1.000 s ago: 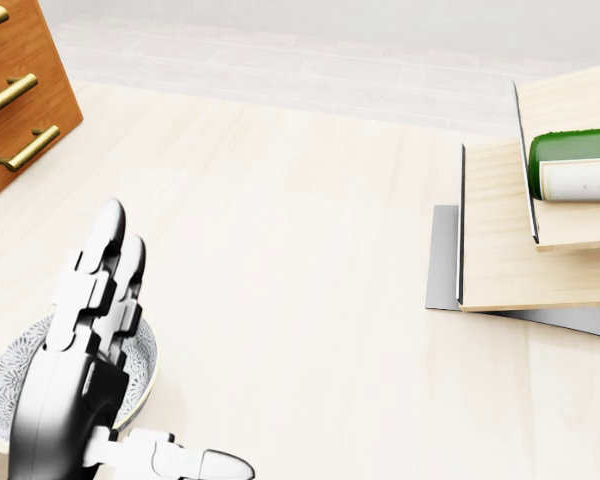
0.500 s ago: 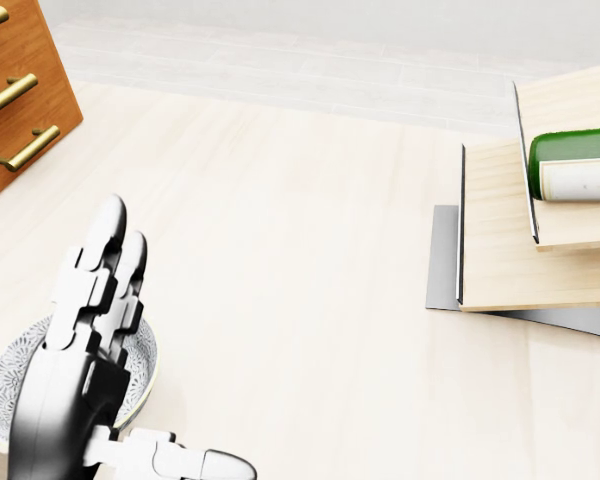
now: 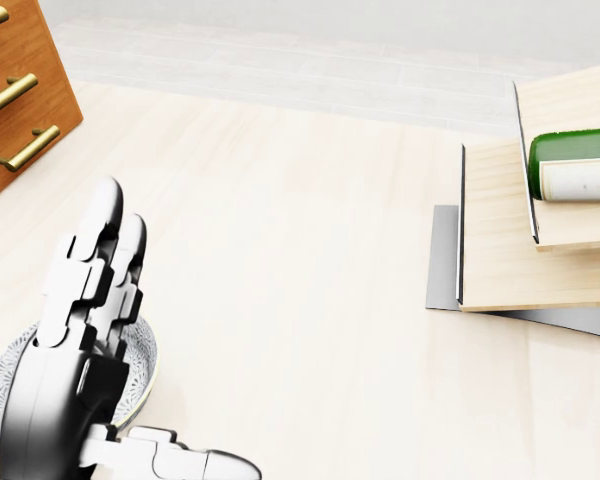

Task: Put the wine bottle on the wine rack.

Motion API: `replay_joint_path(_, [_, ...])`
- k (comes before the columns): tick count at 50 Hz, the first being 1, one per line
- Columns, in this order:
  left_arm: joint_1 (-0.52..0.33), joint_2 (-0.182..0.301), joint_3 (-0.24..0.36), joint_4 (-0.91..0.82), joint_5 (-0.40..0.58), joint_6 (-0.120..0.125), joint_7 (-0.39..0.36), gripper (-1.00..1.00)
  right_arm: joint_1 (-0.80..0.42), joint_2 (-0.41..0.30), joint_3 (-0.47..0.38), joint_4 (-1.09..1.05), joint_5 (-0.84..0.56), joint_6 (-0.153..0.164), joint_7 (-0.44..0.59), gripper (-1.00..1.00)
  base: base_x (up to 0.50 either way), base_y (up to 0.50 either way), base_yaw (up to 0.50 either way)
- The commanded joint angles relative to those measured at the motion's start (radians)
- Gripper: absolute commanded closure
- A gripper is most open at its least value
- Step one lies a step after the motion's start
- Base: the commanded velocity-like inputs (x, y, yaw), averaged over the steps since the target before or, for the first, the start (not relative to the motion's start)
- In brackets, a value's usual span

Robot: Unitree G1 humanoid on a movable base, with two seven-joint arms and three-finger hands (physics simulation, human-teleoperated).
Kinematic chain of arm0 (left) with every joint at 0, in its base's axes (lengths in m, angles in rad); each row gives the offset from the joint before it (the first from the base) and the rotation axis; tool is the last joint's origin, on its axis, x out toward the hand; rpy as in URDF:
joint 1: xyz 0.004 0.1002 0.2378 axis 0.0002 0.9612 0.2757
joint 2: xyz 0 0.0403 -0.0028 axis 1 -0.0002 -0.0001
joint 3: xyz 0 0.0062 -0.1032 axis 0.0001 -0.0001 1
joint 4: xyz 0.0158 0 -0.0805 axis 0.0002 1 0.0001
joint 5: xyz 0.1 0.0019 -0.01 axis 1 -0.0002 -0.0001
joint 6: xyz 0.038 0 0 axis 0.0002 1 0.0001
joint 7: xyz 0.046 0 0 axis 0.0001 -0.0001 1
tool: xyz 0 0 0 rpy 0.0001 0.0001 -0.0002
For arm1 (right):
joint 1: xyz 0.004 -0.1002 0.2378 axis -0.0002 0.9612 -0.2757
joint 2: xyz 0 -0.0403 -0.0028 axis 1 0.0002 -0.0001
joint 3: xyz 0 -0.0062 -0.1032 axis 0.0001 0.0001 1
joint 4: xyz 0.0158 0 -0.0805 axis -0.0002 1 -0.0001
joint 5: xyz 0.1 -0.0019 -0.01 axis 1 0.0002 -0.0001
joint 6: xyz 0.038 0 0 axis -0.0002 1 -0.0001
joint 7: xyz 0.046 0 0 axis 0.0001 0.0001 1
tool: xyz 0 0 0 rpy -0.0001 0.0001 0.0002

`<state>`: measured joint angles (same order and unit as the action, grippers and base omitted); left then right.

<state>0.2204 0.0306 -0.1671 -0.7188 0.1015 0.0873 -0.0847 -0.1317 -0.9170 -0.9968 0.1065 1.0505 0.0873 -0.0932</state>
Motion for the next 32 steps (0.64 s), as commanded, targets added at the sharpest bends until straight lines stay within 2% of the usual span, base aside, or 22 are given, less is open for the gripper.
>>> replay_joint_path(1, [0.001,0.002,-0.013,-0.045,0.007,0.000,0.003,-1.00,0.062,0.040,-0.155,-0.235,0.097,0.000,-0.038,-1.00,0.00,0.00,0.00])
replay_joint_path(10, [0.012,0.006,-0.018,-0.060,0.004,0.000,0.007,-1.00,0.112,0.047,-0.285,-0.358,0.216,0.000,-0.071,-1.00,0.00,0.00,0.00])
replay_joint_path(18, [0.018,0.009,-0.030,-0.085,0.011,0.000,0.013,-1.00,0.167,0.054,-0.412,-0.463,0.378,0.000,-0.114,-1.00,0.00,0.00,0.00])
replay_joint_path(32, [0.023,0.014,-0.034,-0.091,0.006,0.000,0.016,-1.00,0.285,0.063,-0.574,-0.561,0.591,0.000,-0.137,-1.00,0.00,0.00,0.00])
